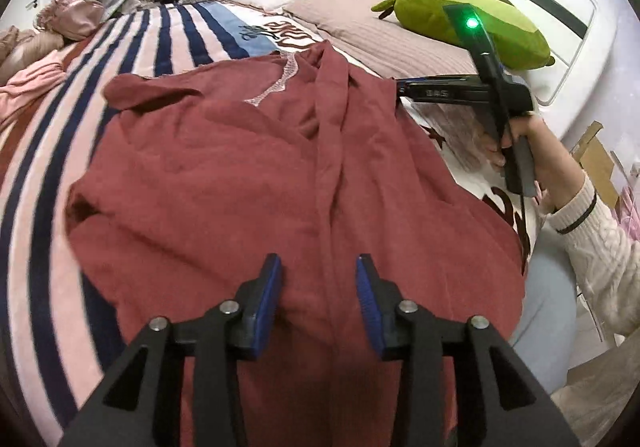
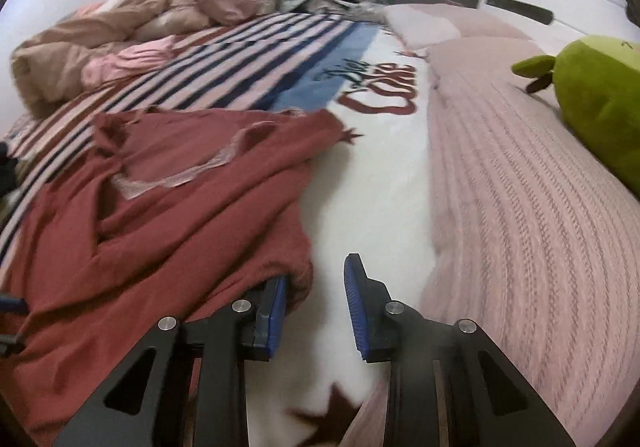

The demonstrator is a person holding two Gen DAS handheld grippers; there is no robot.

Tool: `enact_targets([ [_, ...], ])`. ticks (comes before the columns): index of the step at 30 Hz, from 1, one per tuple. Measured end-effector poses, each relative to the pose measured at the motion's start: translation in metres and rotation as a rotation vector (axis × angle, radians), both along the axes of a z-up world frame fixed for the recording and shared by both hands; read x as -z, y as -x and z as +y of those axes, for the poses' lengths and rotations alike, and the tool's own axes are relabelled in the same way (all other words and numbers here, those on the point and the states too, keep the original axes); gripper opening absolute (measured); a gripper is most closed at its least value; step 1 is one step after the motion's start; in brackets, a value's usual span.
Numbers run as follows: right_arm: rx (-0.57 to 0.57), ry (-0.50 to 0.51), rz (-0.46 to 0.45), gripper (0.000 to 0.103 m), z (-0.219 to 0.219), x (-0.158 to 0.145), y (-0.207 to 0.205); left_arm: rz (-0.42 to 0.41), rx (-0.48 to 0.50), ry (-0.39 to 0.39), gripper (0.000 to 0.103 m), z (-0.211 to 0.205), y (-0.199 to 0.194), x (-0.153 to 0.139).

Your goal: Fold small clothes

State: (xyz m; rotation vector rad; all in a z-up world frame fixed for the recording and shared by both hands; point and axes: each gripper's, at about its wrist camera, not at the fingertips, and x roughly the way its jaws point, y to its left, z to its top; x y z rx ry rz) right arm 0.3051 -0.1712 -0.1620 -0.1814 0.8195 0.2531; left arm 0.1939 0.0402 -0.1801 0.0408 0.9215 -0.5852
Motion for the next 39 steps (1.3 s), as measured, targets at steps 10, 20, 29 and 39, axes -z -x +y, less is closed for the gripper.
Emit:
enact_targets([
  [10, -0.258, -0.311, 0.143, 0.052, -0.028, -0.013, 0.111, -0.036, -0.213, 0.040, 0.074, 0.062, 0.067, -0.012],
  [20, -0.418, -0.443, 0.363, 0.057, -0.031, 0.041, 0.180, 0.072, -0.275, 0.174, 0.076, 0.089, 0.104, 0.019],
  [29, -0.437, -0.489, 0.353, 0.059, -0.022, 0.045, 0.178, 0.105, -0.267, 0.298, 0.076, 0.085, 0.086, 0.032],
  [39, -0.468, -0.279, 0.232, 0.021, 0.028, 0.043, 0.173, 0.078, -0.246, 0.202, 0.025, 0.051, 0.081, 0.033],
])
